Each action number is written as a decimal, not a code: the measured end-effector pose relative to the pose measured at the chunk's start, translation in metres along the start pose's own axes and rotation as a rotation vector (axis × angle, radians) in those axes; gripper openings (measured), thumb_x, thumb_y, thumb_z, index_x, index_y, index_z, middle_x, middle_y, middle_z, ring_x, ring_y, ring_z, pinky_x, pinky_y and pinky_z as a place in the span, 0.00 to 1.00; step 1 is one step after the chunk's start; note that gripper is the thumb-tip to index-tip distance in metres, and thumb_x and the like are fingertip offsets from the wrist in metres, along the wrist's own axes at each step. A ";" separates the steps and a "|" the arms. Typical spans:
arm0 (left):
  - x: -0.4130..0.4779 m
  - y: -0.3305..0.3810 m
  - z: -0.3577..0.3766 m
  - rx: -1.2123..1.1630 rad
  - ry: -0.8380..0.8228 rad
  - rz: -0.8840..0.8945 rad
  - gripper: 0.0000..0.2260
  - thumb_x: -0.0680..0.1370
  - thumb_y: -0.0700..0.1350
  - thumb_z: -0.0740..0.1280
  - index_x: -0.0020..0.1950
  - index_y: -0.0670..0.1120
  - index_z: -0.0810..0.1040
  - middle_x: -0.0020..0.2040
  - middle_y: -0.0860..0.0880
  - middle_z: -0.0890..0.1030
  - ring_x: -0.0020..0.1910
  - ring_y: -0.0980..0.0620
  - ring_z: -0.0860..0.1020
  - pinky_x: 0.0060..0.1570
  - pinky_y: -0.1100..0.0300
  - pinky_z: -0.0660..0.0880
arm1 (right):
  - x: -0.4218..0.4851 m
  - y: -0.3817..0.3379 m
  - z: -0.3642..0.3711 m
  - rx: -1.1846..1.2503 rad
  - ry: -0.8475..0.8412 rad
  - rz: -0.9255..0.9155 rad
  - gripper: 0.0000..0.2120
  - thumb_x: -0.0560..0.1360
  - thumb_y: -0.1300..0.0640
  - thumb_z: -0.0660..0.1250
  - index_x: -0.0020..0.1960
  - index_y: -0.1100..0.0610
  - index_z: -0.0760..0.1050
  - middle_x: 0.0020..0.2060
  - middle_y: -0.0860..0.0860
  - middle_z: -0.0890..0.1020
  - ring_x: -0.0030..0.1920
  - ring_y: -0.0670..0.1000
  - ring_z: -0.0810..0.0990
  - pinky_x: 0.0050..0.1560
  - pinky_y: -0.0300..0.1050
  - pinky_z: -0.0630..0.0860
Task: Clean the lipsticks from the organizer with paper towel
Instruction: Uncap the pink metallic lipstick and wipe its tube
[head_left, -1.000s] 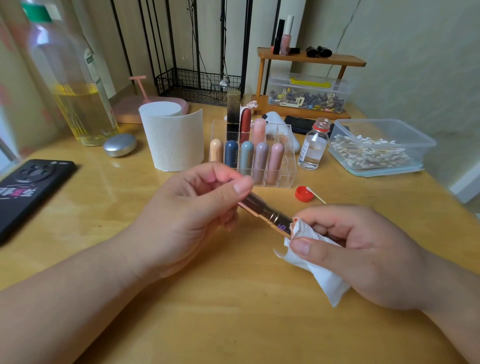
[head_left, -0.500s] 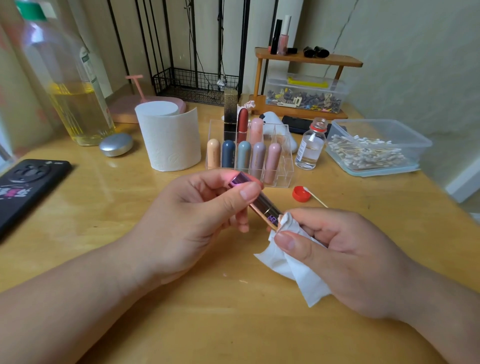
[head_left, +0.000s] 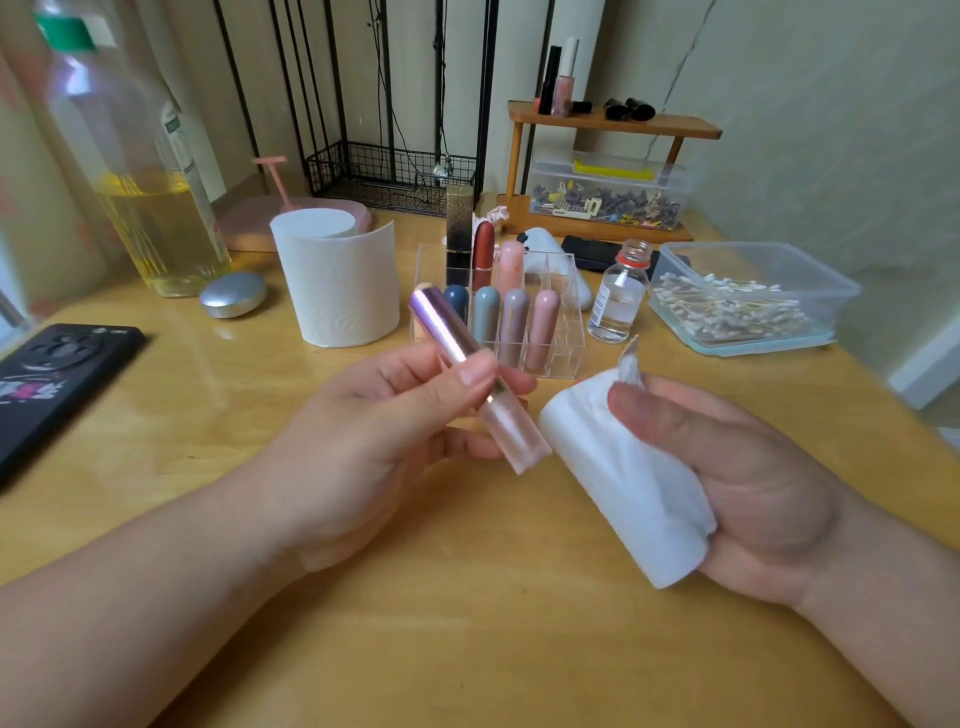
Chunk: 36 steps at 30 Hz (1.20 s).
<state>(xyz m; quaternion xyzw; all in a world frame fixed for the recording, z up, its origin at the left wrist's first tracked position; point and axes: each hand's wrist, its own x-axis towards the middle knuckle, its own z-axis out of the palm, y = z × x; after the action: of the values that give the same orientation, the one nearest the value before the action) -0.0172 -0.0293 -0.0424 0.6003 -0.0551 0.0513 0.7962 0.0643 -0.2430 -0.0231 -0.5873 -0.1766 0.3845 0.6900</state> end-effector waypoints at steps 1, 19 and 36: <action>-0.001 -0.001 0.001 -0.004 -0.045 -0.038 0.20 0.75 0.48 0.67 0.57 0.33 0.79 0.52 0.35 0.83 0.49 0.44 0.82 0.47 0.56 0.78 | 0.002 0.001 -0.001 0.085 0.000 0.033 0.34 0.60 0.46 0.83 0.61 0.61 0.80 0.50 0.58 0.78 0.49 0.55 0.77 0.48 0.46 0.74; -0.004 -0.005 0.004 0.113 -0.183 -0.150 0.14 0.77 0.42 0.70 0.53 0.30 0.78 0.54 0.34 0.82 0.57 0.33 0.79 0.63 0.43 0.73 | 0.002 0.009 0.002 -0.214 0.028 0.048 0.21 0.69 0.64 0.67 0.62 0.60 0.77 0.56 0.63 0.82 0.59 0.64 0.80 0.64 0.66 0.72; -0.006 0.000 0.008 0.636 -0.080 -0.128 0.24 0.66 0.67 0.74 0.39 0.45 0.82 0.38 0.34 0.81 0.33 0.41 0.73 0.40 0.40 0.74 | -0.007 0.017 0.028 -0.687 0.071 -0.429 0.40 0.68 0.67 0.78 0.68 0.34 0.68 0.41 0.48 0.79 0.35 0.48 0.77 0.36 0.35 0.73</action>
<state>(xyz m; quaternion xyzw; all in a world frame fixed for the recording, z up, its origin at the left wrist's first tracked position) -0.0233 -0.0371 -0.0412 0.8228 -0.0297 -0.0080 0.5675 0.0349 -0.2286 -0.0311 -0.7464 -0.3894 0.1299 0.5238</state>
